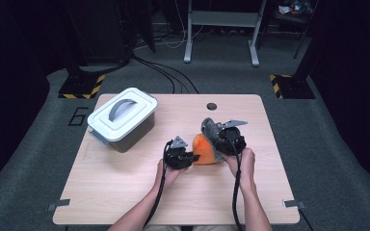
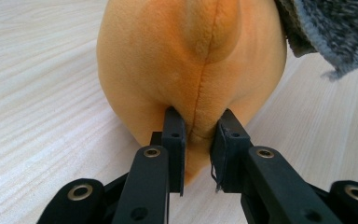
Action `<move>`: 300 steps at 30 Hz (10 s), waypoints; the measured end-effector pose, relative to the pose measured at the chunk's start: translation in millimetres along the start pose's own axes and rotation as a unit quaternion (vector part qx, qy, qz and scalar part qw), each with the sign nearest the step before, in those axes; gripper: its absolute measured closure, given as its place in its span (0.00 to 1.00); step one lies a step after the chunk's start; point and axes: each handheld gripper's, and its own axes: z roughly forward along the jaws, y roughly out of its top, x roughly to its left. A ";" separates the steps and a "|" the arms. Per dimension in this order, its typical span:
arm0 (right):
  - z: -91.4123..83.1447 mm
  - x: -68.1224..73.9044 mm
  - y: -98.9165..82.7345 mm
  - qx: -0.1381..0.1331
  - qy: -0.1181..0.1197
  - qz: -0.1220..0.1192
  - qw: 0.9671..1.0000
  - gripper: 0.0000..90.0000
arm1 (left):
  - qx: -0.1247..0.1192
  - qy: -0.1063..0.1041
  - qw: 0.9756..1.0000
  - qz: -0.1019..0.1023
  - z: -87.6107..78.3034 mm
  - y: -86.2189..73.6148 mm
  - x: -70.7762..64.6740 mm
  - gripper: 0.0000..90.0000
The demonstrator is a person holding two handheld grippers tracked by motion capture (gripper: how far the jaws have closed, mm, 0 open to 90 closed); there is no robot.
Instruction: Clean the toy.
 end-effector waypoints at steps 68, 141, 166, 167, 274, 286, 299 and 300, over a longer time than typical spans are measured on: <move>11.7 -46.0 -27.7 0.027 -0.018 0.066 0.997 0.82 | 0.000 0.011 1.000 0.016 1.6 -1.1 -3.3 0.85; 0.4 15.4 7.6 0.005 0.023 -0.034 0.999 0.82 | -0.007 0.043 0.995 0.092 -1.8 4.2 -18.6 0.84; 51.5 -65.4 -58.9 0.096 -0.021 0.097 0.990 0.81 | -0.007 0.040 0.995 0.086 -1.1 0.3 -15.6 0.84; 54.0 -66.8 -61.1 0.095 -0.016 0.100 0.990 0.81 | -0.008 0.041 0.995 0.086 -1.2 0.0 -15.3 0.84; 13.8 -38.9 -21.1 0.030 -0.024 0.032 0.999 0.83 | -0.015 0.007 0.999 0.030 9.6 -10.9 -12.2 0.89; 0.1 -56.5 -28.1 -0.009 -0.008 0.067 0.998 0.84 | -0.002 0.039 0.990 0.135 -14.4 30.6 -15.6 0.92; -41.7 -26.9 0.3 -0.057 0.033 0.031 0.997 0.83 | 0.016 0.041 0.986 0.160 -17.4 50.7 -22.5 0.92; -41.6 -23.4 2.1 -0.056 0.034 0.026 0.998 0.83 | 0.018 0.040 0.986 0.163 -17.2 52.2 -23.3 0.92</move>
